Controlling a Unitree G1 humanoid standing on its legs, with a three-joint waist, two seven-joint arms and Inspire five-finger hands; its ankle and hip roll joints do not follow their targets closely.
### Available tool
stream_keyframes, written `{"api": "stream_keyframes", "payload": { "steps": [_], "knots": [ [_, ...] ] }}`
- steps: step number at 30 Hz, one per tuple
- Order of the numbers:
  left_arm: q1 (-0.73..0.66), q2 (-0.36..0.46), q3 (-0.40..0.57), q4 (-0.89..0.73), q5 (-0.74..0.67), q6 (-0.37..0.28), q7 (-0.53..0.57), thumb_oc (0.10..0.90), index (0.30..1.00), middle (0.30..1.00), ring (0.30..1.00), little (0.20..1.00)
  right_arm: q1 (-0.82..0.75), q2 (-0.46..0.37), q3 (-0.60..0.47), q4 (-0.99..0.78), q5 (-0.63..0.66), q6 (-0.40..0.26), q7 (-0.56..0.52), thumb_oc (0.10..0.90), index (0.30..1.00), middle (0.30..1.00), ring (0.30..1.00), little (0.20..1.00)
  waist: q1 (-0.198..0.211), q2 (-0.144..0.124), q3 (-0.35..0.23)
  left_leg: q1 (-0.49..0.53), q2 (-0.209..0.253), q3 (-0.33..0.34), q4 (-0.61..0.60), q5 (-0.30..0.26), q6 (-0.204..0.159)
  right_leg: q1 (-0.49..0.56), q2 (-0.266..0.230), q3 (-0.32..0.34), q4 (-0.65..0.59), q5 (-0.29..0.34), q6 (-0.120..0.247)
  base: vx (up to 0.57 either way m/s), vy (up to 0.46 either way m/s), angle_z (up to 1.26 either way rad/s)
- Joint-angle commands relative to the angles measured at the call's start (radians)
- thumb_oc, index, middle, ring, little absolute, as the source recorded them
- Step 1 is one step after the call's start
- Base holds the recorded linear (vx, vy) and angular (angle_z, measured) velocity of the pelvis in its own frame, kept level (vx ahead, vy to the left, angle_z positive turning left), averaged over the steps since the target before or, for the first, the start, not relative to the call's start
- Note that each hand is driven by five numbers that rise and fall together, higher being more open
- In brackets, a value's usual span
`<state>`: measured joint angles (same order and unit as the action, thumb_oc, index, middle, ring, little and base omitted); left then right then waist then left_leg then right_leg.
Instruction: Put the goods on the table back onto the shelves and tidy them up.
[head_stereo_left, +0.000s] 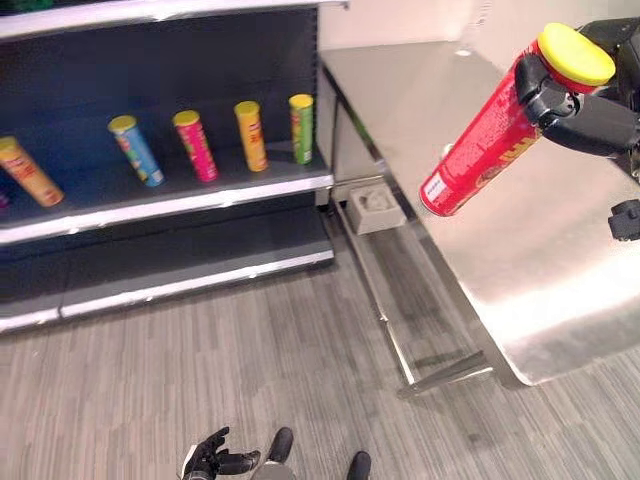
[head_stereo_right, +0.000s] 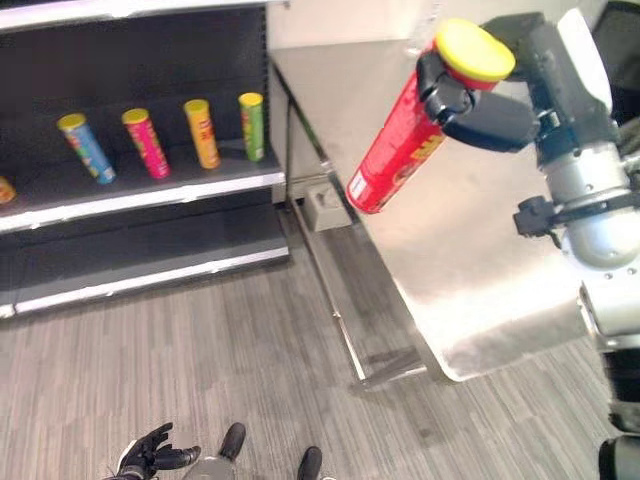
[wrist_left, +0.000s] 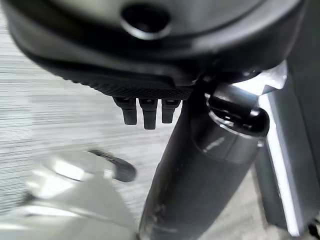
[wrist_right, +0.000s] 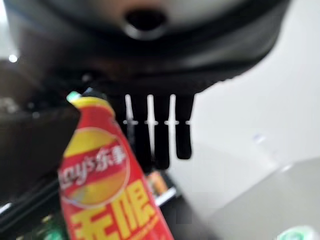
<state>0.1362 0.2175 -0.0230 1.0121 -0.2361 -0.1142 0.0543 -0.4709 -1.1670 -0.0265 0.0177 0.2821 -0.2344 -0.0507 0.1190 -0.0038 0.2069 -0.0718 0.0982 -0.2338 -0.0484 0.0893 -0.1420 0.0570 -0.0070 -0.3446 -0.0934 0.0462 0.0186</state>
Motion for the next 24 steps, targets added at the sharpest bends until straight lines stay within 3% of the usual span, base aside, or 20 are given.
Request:
{"api": "stream_keyframes", "payload": {
  "steps": [1,2,5,7,10,11,12,13,15,18,21,22,23,24],
  "knots": [
    [-0.009,0.073,-0.019,-0.033,-0.016,-0.047,0.007,0.800,0.900,0.900,0.900,0.900,-0.133,-0.037,-0.029,-0.074,0.013,-0.068,-0.061,0.400,0.300,0.300,0.300,0.300,-0.008,-0.072,-0.079,-0.020,0.119,0.128,0.043,-0.011,-0.047,0.023,-0.092,0.034,0.087,-0.165,0.140,-0.03,0.139,0.33],
    [-0.009,0.072,-0.019,-0.033,-0.015,-0.047,0.007,0.800,0.900,0.900,0.900,0.900,-0.133,-0.037,-0.028,-0.074,0.013,-0.068,-0.061,0.400,0.300,0.300,0.300,0.300,-0.008,-0.071,-0.080,-0.020,0.121,0.129,0.041,-0.011,-0.048,0.023,-0.091,0.034,0.088,-0.165,0.140,-0.03,0.247,0.31],
    [-0.006,0.072,-0.007,-0.029,-0.003,-0.053,0.019,0.800,0.900,0.900,0.900,0.900,-0.111,-0.042,-0.023,-0.084,0.004,-0.061,-0.045,0.400,0.300,0.300,0.300,0.300,-0.036,-0.043,-0.109,0.015,0.235,0.201,-0.002,0.046,-0.088,0.021,-0.137,0.013,0.085,-0.159,0.173,0.03,0.324,0.33],
    [-0.008,0.075,-0.009,-0.032,-0.002,-0.054,0.018,0.800,0.900,0.900,0.900,0.900,-0.101,-0.037,-0.026,-0.090,0.007,-0.059,-0.038,0.400,0.300,0.300,0.300,0.300,-0.040,-0.035,-0.117,0.023,0.247,0.210,-0.017,0.047,-0.098,0.024,-0.147,0.009,0.082,-0.154,0.183,0.07,0.357,0.35],
    [-0.020,0.090,-0.018,-0.045,0.018,-0.055,0.019,0.800,0.900,0.900,0.900,0.900,-0.074,-0.019,-0.048,-0.101,0.002,-0.055,-0.032,0.400,0.300,0.300,0.300,0.300,-0.048,-0.023,-0.124,0.014,0.223,0.204,0.001,0.009,-0.107,0.031,-0.199,0.008,0.063,-0.109,0.216,0.05,0.413,0.18],
    [-0.039,0.107,-0.031,-0.042,0.044,-0.054,0.017,0.800,0.900,0.900,0.900,0.900,-0.066,0.005,-0.040,-0.092,-0.014,-0.049,-0.037,0.400,0.300,0.300,0.300,0.300,-0.054,-0.021,-0.125,0.018,0.189,0.222,0.006,-0.044,-0.096,0.017,-0.254,0.012,0.046,-0.060,0.239,0.01,0.457,0.23],
    [-0.039,0.107,-0.031,-0.042,0.044,-0.054,0.017,0.800,0.900,0.900,0.900,0.900,-0.066,0.005,-0.040,-0.092,-0.014,-0.049,-0.037,0.400,0.300,0.300,0.300,0.300,-0.054,-0.021,-0.125,0.018,0.189,0.222,0.006,-0.044,-0.096,0.017,-0.254,0.012,0.046,-0.060,0.239,-0.08,0.583,0.38],
    [-0.051,0.132,-0.027,-0.043,0.066,-0.053,0.018,0.800,0.900,0.900,0.900,0.900,-0.073,0.029,-0.025,-0.100,-0.045,-0.037,-0.040,0.400,0.300,0.300,0.300,0.300,-0.053,-0.035,-0.122,0.016,0.149,0.250,0.006,-0.079,-0.072,-0.042,-0.312,0.027,0.042,0.041,0.243,-0.14,0.401,0.25],
    [-0.072,0.167,-0.004,-0.049,0.056,-0.051,0.029,0.800,0.900,0.900,0.900,0.900,-0.090,0.049,0.004,-0.123,-0.053,-0.038,-0.041,0.400,0.300,0.300,0.300,0.300,-0.050,-0.042,-0.116,-0.001,0.120,0.301,0.019,-0.088,-0.052,-0.082,-0.330,0.003,0.050,0.063,0.243,-0.16,0.471,-0.22],
    [-0.079,0.189,0.031,-0.044,0.044,-0.044,0.030,0.800,0.900,0.900,0.900,0.900,-0.107,0.052,0.028,-0.136,-0.058,-0.035,-0.037,0.400,0.300,0.300,0.300,0.300,-0.049,-0.052,-0.109,-0.008,0.065,0.318,0.003,-0.079,-0.019,-0.093,-0.268,0.070,0.116,-0.011,0.228,-0.06,0.340,-0.49],
    [-0.066,0.188,0.042,-0.037,0.039,-0.034,0.022,0.800,0.900,0.900,0.900,0.900,-0.101,0.044,0.040,-0.153,-0.067,-0.035,-0.025,0.400,0.300,0.300,0.300,0.300,-0.031,-0.076,-0.111,-0.012,0.002,0.304,-0.009,-0.073,0.018,-0.058,-0.128,0.152,0.146,-0.115,0.189,-0.01,0.204,0.13],
    [-0.063,0.183,0.041,-0.034,0.037,-0.031,0.020,0.800,0.900,0.900,0.900,0.900,-0.096,0.046,0.045,-0.158,-0.073,-0.034,-0.021,0.400,0.300,0.300,0.300,0.300,-0.027,-0.086,-0.110,-0.012,-0.018,0.296,-0.008,-0.072,0.025,-0.053,-0.087,0.185,0.146,-0.133,0.179,0.00,0.086,0.22],
    [-0.064,0.183,0.041,-0.034,0.037,-0.031,0.020,0.800,0.900,0.900,0.900,0.900,-0.095,0.046,0.045,-0.158,-0.073,-0.034,-0.021,0.400,0.300,0.300,0.300,0.300,-0.026,-0.086,-0.112,-0.015,-0.017,0.296,-0.008,-0.070,0.026,-0.056,-0.087,0.185,0.145,-0.131,0.179,0.04,0.077,0.16],
    [-0.057,0.168,0.044,-0.017,0.028,-0.028,0.018,0.800,0.900,0.900,0.900,0.900,-0.103,0.048,0.077,-0.161,-0.080,-0.036,-0.016,0.400,0.300,0.300,0.300,0.300,-0.013,-0.105,-0.100,-0.002,-0.052,0.278,-0.007,-0.081,0.044,-0.059,-0.018,0.246,0.121,-0.148,0.145,0.04,0.036,0.08]
  ]
}}
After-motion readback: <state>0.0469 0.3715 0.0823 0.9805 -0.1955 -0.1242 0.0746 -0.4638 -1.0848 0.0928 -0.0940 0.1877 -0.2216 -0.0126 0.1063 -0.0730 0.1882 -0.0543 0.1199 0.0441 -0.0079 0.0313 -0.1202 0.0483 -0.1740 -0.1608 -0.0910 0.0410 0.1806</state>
